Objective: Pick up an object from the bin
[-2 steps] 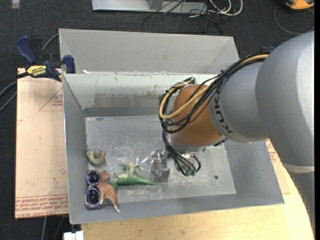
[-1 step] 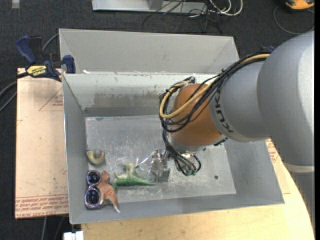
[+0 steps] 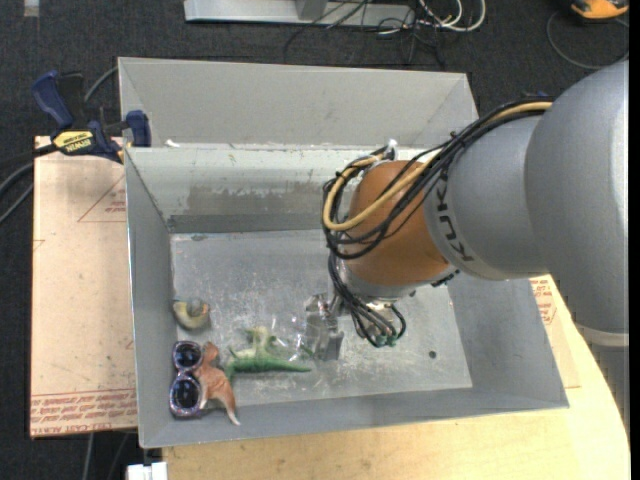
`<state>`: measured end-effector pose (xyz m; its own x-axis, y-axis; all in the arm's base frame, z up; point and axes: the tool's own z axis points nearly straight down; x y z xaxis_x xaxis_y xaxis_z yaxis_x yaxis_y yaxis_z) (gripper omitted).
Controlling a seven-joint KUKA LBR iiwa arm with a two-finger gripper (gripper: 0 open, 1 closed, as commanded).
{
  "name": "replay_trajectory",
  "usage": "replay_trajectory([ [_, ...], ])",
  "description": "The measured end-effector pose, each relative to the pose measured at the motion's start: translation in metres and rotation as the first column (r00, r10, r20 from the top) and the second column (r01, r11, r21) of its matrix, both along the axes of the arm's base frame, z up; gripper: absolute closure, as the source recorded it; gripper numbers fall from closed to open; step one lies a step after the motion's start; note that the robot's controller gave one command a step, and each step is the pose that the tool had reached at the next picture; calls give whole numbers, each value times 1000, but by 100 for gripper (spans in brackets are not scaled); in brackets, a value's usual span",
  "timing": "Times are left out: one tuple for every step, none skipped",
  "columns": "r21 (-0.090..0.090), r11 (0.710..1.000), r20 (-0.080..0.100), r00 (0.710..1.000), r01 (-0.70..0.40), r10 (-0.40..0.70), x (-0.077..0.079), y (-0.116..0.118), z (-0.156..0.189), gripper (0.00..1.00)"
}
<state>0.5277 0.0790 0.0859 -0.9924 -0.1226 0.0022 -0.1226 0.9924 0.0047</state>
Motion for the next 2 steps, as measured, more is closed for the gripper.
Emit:
replay_trajectory([
  [1,1000,4,1000,1,-1,1,0,7,100],
  [0,1000,-8,1000,1,-1,-2,0,20,100],
])
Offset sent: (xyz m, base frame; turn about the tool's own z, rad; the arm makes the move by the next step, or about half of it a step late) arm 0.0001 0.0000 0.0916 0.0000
